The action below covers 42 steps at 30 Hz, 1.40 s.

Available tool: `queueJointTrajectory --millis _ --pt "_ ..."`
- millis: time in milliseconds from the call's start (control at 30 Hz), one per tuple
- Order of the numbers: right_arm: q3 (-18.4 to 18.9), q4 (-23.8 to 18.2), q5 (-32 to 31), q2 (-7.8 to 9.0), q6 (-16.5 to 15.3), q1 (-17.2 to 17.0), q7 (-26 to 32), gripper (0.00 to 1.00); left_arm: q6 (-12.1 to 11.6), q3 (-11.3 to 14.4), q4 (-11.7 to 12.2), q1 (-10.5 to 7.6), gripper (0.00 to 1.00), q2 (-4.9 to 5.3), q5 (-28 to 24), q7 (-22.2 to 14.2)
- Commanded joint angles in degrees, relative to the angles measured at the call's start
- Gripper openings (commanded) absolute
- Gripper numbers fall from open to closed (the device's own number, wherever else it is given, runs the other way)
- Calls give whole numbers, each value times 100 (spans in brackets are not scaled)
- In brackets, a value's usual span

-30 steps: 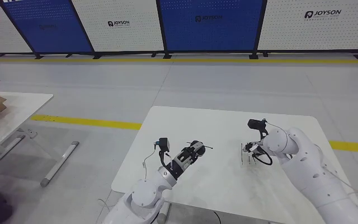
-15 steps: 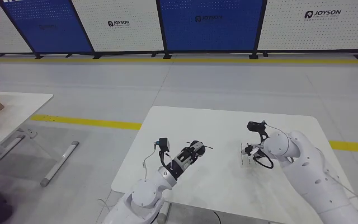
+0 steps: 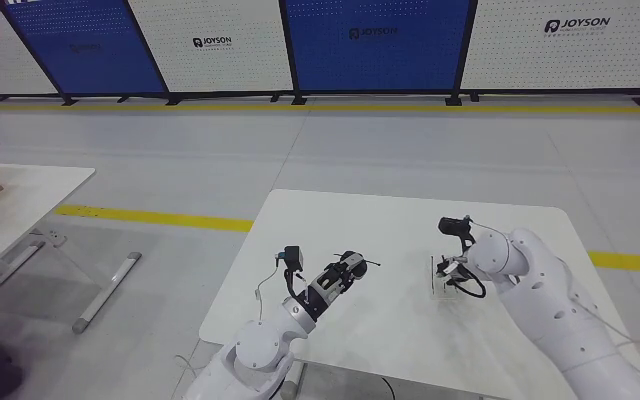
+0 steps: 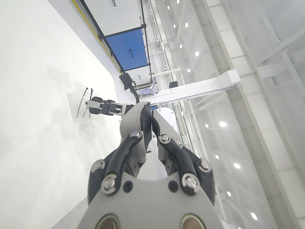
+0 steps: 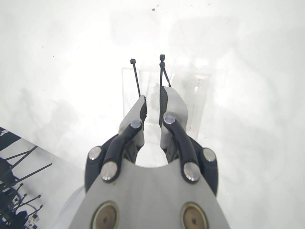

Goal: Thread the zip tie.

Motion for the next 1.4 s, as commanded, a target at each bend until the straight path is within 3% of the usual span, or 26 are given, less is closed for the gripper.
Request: queueJointTrajectory --millis 0,600,800,933,1000,1167,1367 --pt "-42 91 -11 -32 24 44 -2 19 0 0 0 0 0 0 0 0" --pt "-286 639 -72 -265 125 321 79 20 0 0 0 0 0 0 0 0" --pt "-437 1071 -3 -424 102 532 67 11 0 0 0 0 0 0 0 0" --pt "-516 1329 55 -524 54 644 38 0 0 0 0 0 0 0 0 0" --pt "-549 1426 66 -568 31 688 23 0 0 0 0 0 0 0 0 0" --pt "-499 1434 105 -586 -119 689 -31 0 0 0 0 0 0 0 0 0" --pt "-229 997 32 -430 -287 449 -19 0 0 0 0 0 0 0 0 0"
